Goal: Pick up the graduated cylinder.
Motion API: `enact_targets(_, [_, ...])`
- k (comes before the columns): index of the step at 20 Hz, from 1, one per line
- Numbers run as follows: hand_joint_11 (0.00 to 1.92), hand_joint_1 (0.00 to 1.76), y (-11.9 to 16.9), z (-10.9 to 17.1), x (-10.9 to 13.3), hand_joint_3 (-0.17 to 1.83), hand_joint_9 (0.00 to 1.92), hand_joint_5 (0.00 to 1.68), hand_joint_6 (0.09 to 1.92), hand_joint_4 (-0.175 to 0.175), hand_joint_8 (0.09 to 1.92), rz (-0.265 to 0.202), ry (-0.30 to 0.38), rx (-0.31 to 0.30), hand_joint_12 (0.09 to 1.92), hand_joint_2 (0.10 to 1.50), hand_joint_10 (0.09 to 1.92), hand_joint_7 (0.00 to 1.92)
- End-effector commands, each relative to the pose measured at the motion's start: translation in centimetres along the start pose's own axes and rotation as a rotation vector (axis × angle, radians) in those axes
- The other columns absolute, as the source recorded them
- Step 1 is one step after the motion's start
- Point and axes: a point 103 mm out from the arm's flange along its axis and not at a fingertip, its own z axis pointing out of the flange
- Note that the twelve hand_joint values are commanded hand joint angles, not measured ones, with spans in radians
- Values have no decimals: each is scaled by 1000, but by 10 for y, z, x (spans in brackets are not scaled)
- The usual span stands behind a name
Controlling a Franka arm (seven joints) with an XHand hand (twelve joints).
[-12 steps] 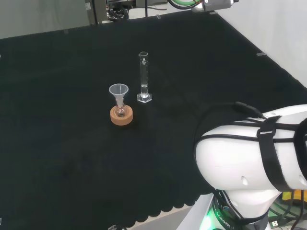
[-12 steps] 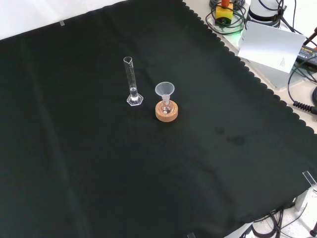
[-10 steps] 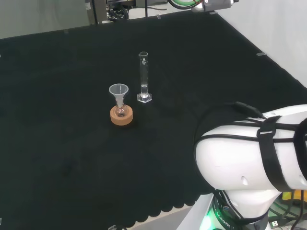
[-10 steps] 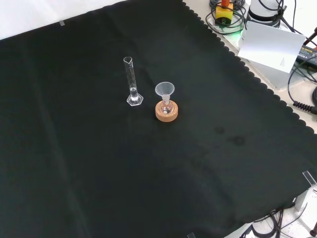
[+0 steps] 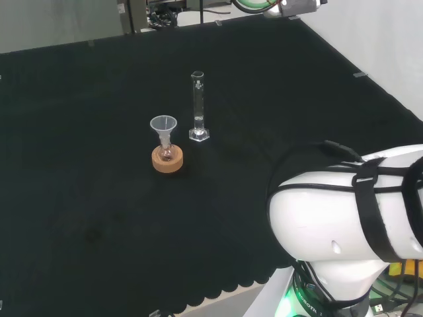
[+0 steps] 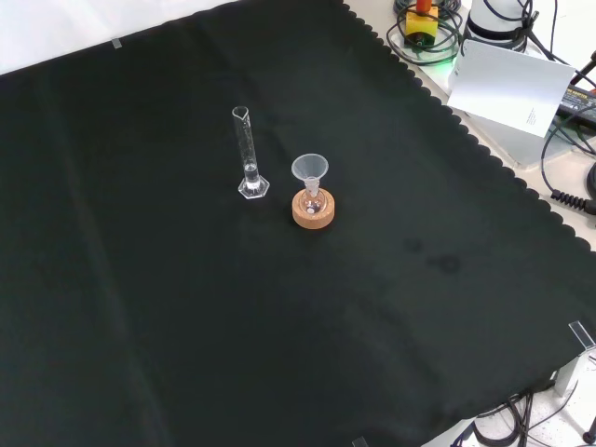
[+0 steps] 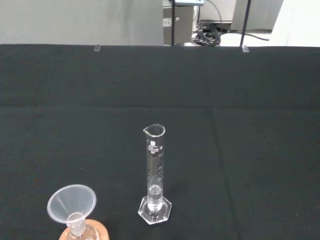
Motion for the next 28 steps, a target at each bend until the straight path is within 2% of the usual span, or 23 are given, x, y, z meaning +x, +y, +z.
enact_targets(1, [52,0,9,6,-12,54,476,244,87,-23,483,52,-6,2,1373,1374,87,1])
enact_targets(9, [53,0,28,49,-47,53,478,248,87,-24,485,123,15,53,1373,1373,87,4])
enact_targets(13, [53,0,48,70,-64,53,478,248,87,-24,485,135,55,74,1373,1372,87,4])
enact_targets(18, [62,56,81,101,-83,41,497,252,87,-25,493,107,103,36,1378,1345,87,22])
enact_targets(26, [84,142,127,159,-100,25,529,270,87,-30,512,92,165,76,1380,1309,87,60])
enact_targets(28, [83,151,133,173,-102,22,529,272,87,-32,516,79,188,68,1380,1303,87,66])
